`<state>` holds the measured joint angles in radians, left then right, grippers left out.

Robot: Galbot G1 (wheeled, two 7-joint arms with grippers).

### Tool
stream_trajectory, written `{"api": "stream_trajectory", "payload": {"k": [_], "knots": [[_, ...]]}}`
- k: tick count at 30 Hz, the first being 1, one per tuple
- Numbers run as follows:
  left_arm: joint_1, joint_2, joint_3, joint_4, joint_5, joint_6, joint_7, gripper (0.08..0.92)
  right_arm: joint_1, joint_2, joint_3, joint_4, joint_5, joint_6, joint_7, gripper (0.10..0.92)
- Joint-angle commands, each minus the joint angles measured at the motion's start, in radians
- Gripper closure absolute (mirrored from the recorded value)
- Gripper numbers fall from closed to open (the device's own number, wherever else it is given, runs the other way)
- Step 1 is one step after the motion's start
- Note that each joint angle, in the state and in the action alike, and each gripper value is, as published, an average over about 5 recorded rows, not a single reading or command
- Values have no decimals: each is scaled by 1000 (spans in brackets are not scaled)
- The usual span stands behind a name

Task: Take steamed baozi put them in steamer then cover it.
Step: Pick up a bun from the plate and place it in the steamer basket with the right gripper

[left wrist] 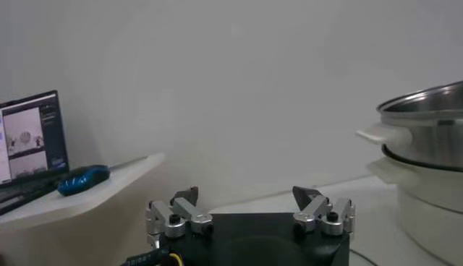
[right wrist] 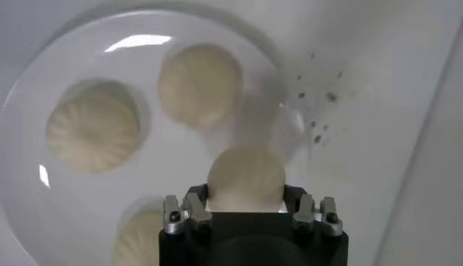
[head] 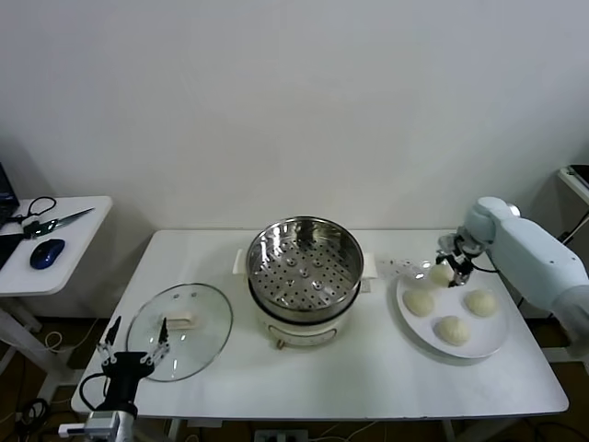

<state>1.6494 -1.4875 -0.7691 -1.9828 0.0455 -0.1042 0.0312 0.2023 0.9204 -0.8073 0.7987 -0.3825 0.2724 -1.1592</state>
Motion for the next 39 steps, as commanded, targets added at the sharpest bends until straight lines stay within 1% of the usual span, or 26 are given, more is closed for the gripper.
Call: {"api": "stream_trajectory", "payload": {"k": [1, 5, 7, 11, 18, 23, 28, 31, 39], "knots": [[9, 1, 0, -6, -2, -2, 0, 177, 326, 77, -255, 144, 85, 186, -35, 341], [17, 2, 0, -8, -6, -3, -2, 177, 418, 164, -320, 193, 147, 226, -38, 340], [21, 3, -1, -9, -8, -3, -2, 177, 437, 216, -324, 221, 133, 263, -34, 338], [29, 9, -1, -11, -12, -4, -1, 177, 438, 324, -310, 260, 62, 337, -8, 338], [40, 26, -4, -15, -15, -5, 1, 177, 330, 451, -254, 284, -141, 433, 41, 338], [46, 30, -7, -18, -24, -5, 0, 177, 224, 489, -217, 261, -335, 496, 83, 338], [52, 35, -10, -19, -31, -6, -1, 177, 151, 503, -197, 220, -469, 523, 122, 338], [54, 39, -12, -18, -35, -6, -1, 177, 122, 502, -194, 200, -497, 522, 127, 338], [50, 47, -13, -11, -55, -5, -2, 177, 72, 502, -197, 168, -498, 504, 119, 327]]}}
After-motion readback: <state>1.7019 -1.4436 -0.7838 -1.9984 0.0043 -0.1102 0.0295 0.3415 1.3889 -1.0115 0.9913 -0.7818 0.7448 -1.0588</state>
